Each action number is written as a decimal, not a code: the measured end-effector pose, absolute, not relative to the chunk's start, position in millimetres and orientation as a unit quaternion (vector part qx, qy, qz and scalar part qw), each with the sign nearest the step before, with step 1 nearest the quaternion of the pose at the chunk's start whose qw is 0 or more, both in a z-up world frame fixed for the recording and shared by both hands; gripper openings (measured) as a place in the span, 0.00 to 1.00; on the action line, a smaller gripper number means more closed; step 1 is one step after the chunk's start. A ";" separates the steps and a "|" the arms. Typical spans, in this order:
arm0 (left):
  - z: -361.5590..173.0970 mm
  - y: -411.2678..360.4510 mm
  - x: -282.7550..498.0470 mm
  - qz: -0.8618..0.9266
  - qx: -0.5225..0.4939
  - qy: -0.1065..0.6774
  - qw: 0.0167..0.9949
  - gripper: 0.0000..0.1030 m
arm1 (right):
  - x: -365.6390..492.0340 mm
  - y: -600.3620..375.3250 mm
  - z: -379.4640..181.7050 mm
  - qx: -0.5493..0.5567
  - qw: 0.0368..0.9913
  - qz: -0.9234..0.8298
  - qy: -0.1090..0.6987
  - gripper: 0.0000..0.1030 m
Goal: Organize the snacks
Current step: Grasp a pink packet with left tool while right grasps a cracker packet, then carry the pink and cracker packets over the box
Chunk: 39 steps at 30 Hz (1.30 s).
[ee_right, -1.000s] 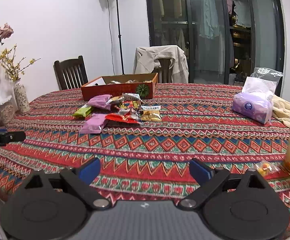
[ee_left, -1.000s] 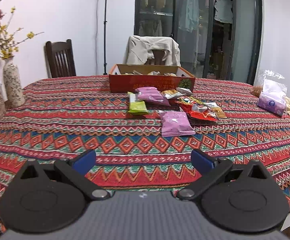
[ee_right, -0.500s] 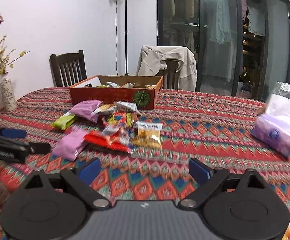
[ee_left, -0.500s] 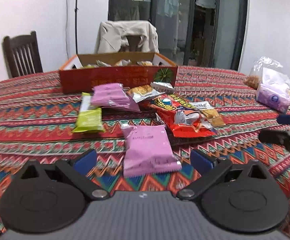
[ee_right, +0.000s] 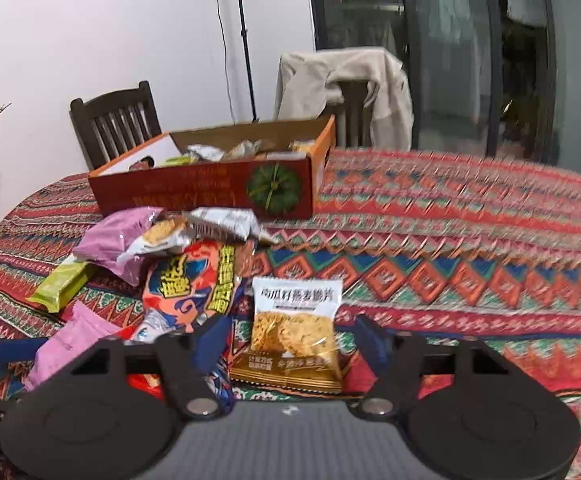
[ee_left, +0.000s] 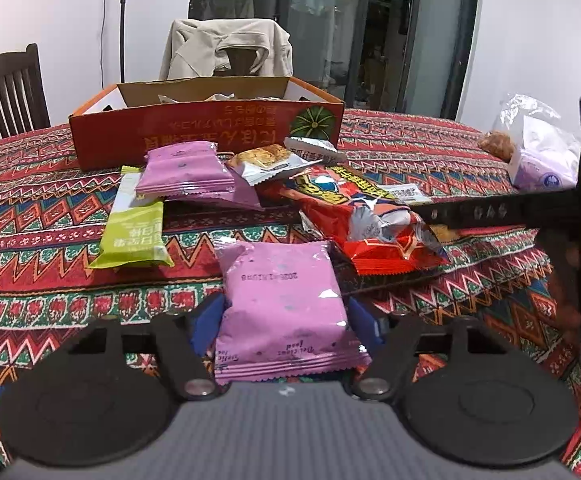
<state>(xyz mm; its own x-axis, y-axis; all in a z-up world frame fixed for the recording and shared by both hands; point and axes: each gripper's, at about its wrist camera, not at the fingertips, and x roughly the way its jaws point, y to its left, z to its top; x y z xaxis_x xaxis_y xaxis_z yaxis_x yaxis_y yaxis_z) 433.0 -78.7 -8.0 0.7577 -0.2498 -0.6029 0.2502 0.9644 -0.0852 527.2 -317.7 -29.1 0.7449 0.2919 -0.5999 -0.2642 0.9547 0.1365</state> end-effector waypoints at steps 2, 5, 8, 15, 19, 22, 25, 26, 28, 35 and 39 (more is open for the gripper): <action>-7.8 -77.2 434.3 -0.130 -0.005 0.320 0.938 0.62 | 527.5 -318.2 -36.1 0.026 0.934 0.154 0.322 0.49; -7.3 -76.9 433.9 -0.131 -0.005 0.319 0.939 0.61 | 525.6 -321.1 -36.0 0.030 0.936 0.152 0.316 0.46; -4.8 -78.1 428.8 -0.131 0.008 0.322 0.937 0.61 | 521.6 -328.4 -33.5 0.035 0.938 0.143 0.314 0.44; 15.6 -60.2 375.1 -0.112 0.010 0.313 0.943 0.61 | 463.1 -346.6 -14.0 0.042 0.944 0.129 0.301 0.44; 31.0 -46.3 336.4 -0.097 -0.007 0.301 0.949 0.61 | 408.7 -344.2 -0.8 0.040 0.947 0.137 0.289 0.44; 41.6 -40.2 314.6 -0.089 -0.011 0.289 0.953 0.61 | 374.3 -337.6 8.8 0.039 0.947 0.148 0.284 0.44; 51.3 -34.4 298.7 -0.086 -0.019 0.278 0.957 0.61 | 347.3 -329.3 18.3 0.031 0.946 0.164 0.278 0.44; 53.9 -33.1 295.2 -0.086 -0.023 0.275 0.957 0.61 | 340.2 -326.3 21.8 0.026 0.947 0.166 0.274 0.44; 58.3 -32.3 287.6 -0.088 -0.025 0.270 0.959 0.61 | 330.0 -322.2 27.6 0.021 0.948 0.170 0.267 0.44; 73.1 -26.8 283.7 -0.092 -0.024 0.251 0.963 0.61 | 318.4 -314.5 40.1 0.024 0.950 0.182 0.253 0.44; 95.2 -18.3 314.3 -0.104 -0.022 0.237 0.966 0.61 | 333.3 -311.0 54.1 0.021 0.949 0.200 0.242 0.44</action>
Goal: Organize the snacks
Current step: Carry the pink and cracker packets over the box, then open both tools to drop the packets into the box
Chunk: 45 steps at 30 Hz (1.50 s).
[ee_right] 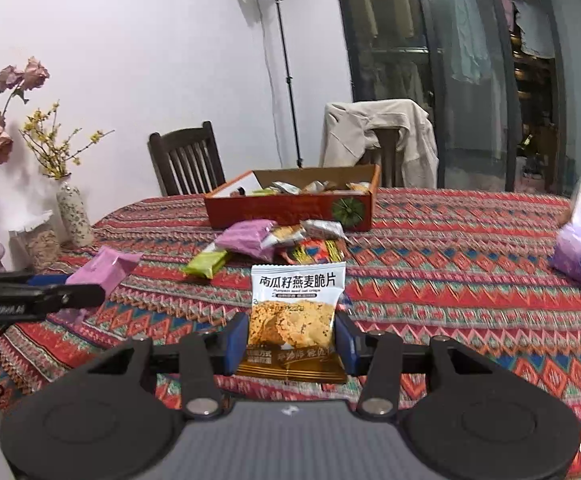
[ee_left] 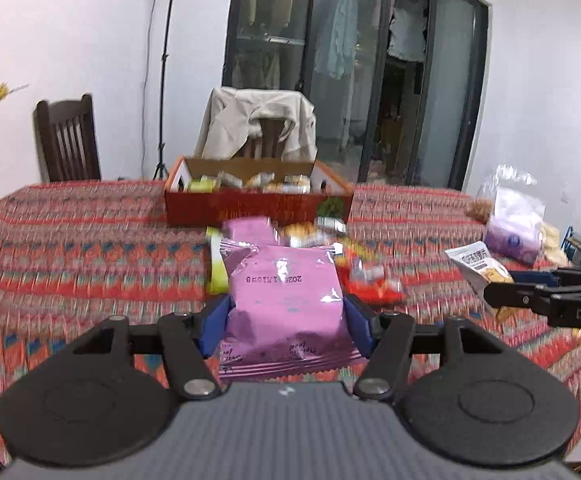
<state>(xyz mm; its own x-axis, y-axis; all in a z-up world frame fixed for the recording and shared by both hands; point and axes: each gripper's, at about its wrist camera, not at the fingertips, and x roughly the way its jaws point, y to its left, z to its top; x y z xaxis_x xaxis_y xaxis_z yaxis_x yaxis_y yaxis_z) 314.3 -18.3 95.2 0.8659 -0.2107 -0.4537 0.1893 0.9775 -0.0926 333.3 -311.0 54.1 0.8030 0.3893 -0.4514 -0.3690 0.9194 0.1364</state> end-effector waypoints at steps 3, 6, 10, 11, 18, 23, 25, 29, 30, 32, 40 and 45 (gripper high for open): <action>120.5 -11.3 354.2 -0.116 -0.026 0.227 0.967 0.61 | 355.9 -307.3 73.8 0.030 0.946 0.228 0.227 0.44; 147.3 -7.9 406.5 -0.115 -0.011 0.212 0.970 0.61 | 393.0 -298.5 99.9 0.020 0.946 0.246 0.211 0.44; 170.8 -8.3 482.5 -0.111 -0.007 0.215 0.970 0.61 | 469.4 -280.4 130.7 0.019 0.941 0.260 0.215 0.44; 174.8 -8.9 506.4 -0.107 -0.006 0.218 0.970 0.61 | 493.3 -274.5 136.1 0.020 0.939 0.262 0.222 0.44; 165.8 -8.5 644.5 -0.090 -0.010 0.254 0.963 0.61 | 648.3 -229.7 133.8 0.023 0.929 0.243 0.279 0.45; 122.5 -7.8 727.0 -0.083 -0.029 0.297 0.951 0.61 | 731.6 -194.4 92.8 -0.001 0.925 0.206 0.319 0.46; 101.4 -9.5 752.7 -0.075 -0.025 0.310 0.947 0.61 | 762.4 -185.6 71.4 -0.005 0.918 0.196 0.346 0.45; 63.4 -3.4 785.3 -0.061 -0.037 0.348 0.935 0.61 | 807.8 -168.8 32.0 -0.017 0.906 0.177 0.384 0.45; 55.3 -0.7 790.3 -0.058 -0.044 0.359 0.930 0.61 | 814.1 -166.0 23.7 -0.015 0.903 0.176 0.392 0.45; 43.9 2.6 799.4 -0.053 -0.052 0.375 0.924 0.62 | 824.0 -159.6 9.7 -0.013 0.899 0.174 0.403 0.44; 43.0 7.9 799.0 -0.067 -0.045 0.390 0.917 0.74 | 825.4 -146.1 2.0 -0.031 0.894 0.177 0.409 0.69; 83.1 16.4 766.9 -0.068 -0.027 0.366 0.928 0.74 | 804.8 -165.7 34.2 -0.038 0.901 0.177 0.394 0.69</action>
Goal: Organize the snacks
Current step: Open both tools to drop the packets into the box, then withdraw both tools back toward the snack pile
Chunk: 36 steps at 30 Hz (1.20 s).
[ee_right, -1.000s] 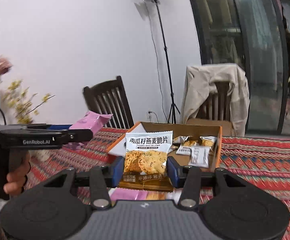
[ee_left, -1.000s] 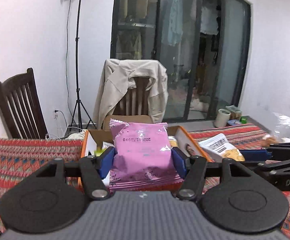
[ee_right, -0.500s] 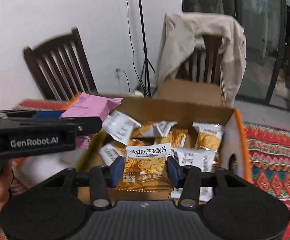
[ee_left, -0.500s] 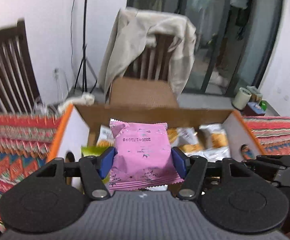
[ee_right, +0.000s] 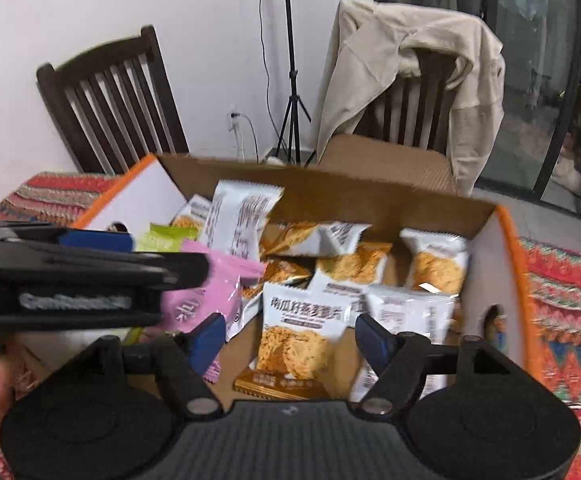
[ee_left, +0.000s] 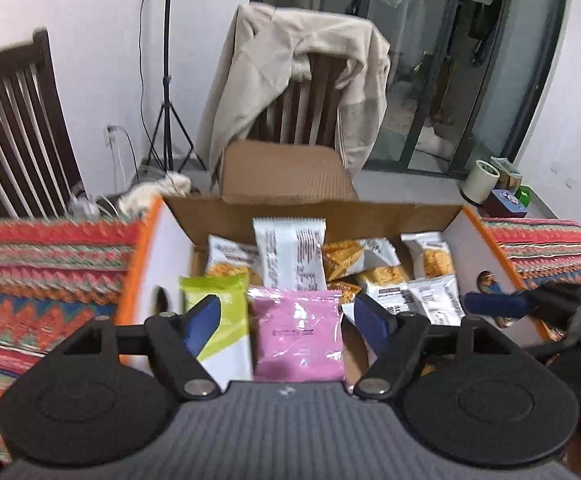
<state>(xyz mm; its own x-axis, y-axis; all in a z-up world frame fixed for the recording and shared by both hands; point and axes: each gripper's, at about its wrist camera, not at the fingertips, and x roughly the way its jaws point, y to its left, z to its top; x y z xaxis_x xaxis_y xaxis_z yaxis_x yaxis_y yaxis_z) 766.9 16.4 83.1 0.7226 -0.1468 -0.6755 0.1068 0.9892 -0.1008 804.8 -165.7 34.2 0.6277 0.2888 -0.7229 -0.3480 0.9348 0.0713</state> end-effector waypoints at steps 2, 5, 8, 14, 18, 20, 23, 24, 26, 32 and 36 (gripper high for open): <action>104.3 21.3 745.7 -0.066 -0.016 0.354 0.933 0.76 | 790.3 -177.4 55.0 -0.041 0.906 0.177 0.383 0.69; 135.8 26.2 703.7 -0.067 0.001 0.337 0.939 0.77 | 758.6 -197.1 91.2 -0.050 0.914 0.174 0.362 0.69; 165.7 30.8 655.6 -0.078 0.008 0.313 0.947 0.81 | 721.1 -218.1 124.4 -0.058 0.922 0.176 0.341 0.70; 198.3 32.8 540.1 -0.093 0.016 0.262 0.960 0.83 | 625.0 -257.3 173.7 -0.071 0.936 0.187 0.290 0.80; 202.5 27.6 461.3 -0.103 0.025 0.229 0.968 0.92 | 554.7 -279.0 187.5 -0.066 0.942 0.197 0.262 0.83; 197.9 20.6 419.3 -0.091 0.033 0.208 0.973 0.95 | 518.0 -288.6 186.8 -0.062 0.945 0.202 0.251 0.89; 184.1 6.1 359.3 -0.084 0.046 0.177 0.980 0.99 | 465.3 -297.7 175.9 -0.059 0.947 0.208 0.239 0.89; 179.3 2.9 344.9 -0.083 0.046 0.172 0.981 0.99 | 447.2 -300.8 170.2 -0.058 0.948 0.207 0.235 0.89; 166.8 -5.2 312.3 -0.083 0.043 0.163 0.982 1.00 | 411.2 -306.2 156.1 -0.056 0.950 0.203 0.229 0.90; 120.8 -19.1 241.3 -0.060 0.012 0.178 0.982 1.00 | 315.5 -309.7 104.3 -0.056 0.957 0.169 0.229 0.90; 91.6 -22.8 221.5 -0.042 0.027 0.227 0.973 1.00 | 268.6 -306.4 68.3 -0.056 0.952 0.160 0.254 0.92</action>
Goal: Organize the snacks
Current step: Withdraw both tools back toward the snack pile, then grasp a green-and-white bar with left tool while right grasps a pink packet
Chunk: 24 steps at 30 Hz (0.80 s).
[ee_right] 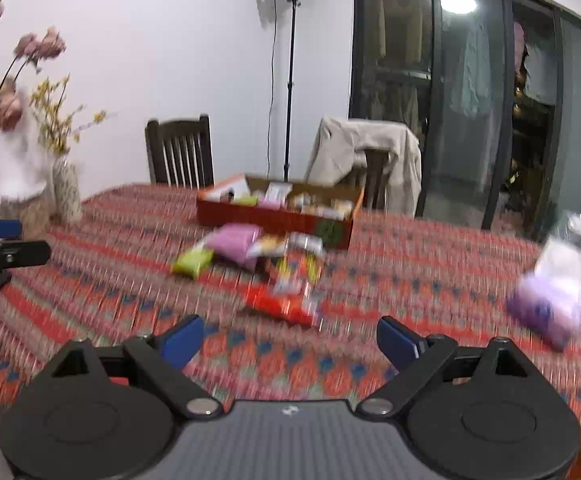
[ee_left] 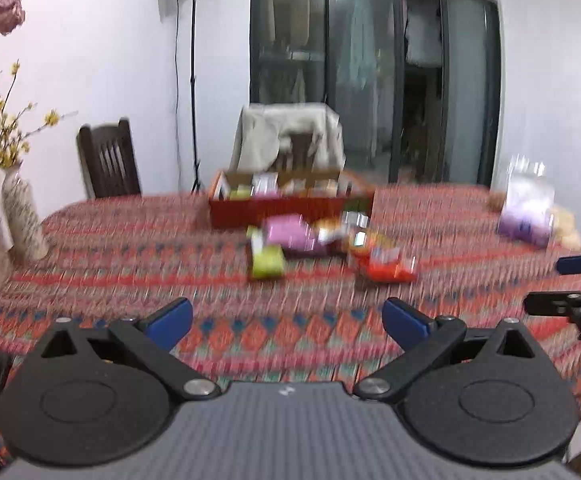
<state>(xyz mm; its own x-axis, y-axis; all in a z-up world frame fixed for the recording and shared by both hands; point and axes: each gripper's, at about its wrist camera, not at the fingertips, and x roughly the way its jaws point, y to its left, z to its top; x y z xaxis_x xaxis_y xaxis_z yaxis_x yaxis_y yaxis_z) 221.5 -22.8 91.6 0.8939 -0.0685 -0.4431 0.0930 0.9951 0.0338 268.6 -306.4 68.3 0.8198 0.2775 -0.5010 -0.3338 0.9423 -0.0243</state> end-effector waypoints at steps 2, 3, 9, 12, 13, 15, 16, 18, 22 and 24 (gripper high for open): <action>81.5 -20.8 216.5 -0.029 0.035 0.236 0.971 1.00 | 253.2 -308.2 52.9 -0.045 0.949 0.160 0.268 0.93; 77.7 -20.1 213.7 -0.026 0.033 0.241 0.970 1.00 | 248.3 -308.9 46.6 -0.041 0.947 0.160 0.275 0.93; 66.4 -5.9 217.5 -0.015 -0.002 0.255 0.967 1.00 | 236.0 -304.3 34.3 -0.039 0.943 0.162 0.288 0.93; 67.8 0.5 226.4 -0.012 -0.012 0.254 0.967 1.00 | 241.9 -302.9 39.4 -0.038 0.946 0.160 0.280 0.93; 67.5 2.6 229.7 -0.011 -0.015 0.253 0.967 1.00 | 244.9 -301.2 40.9 -0.039 0.946 0.160 0.278 0.93; 66.7 5.6 238.1 -0.012 -0.016 0.255 0.967 1.00 | 251.4 -297.7 42.7 -0.039 0.947 0.161 0.275 0.93; 66.0 6.7 244.2 -0.012 -0.017 0.257 0.966 1.00 | 257.6 -295.8 44.6 -0.037 0.947 0.163 0.274 0.93; 63.8 8.5 257.5 -0.014 -0.018 0.261 0.965 1.00 | 267.8 -292.7 44.6 -0.031 0.948 0.164 0.273 0.93; 57.1 10.5 295.6 -0.024 -0.025 0.270 0.962 1.00 | 292.4 -285.8 42.6 -0.025 0.949 0.159 0.273 0.93; 55.3 9.5 316.9 -0.031 -0.024 0.274 0.961 1.00 | 305.6 -282.0 41.6 -0.026 0.948 0.157 0.274 0.93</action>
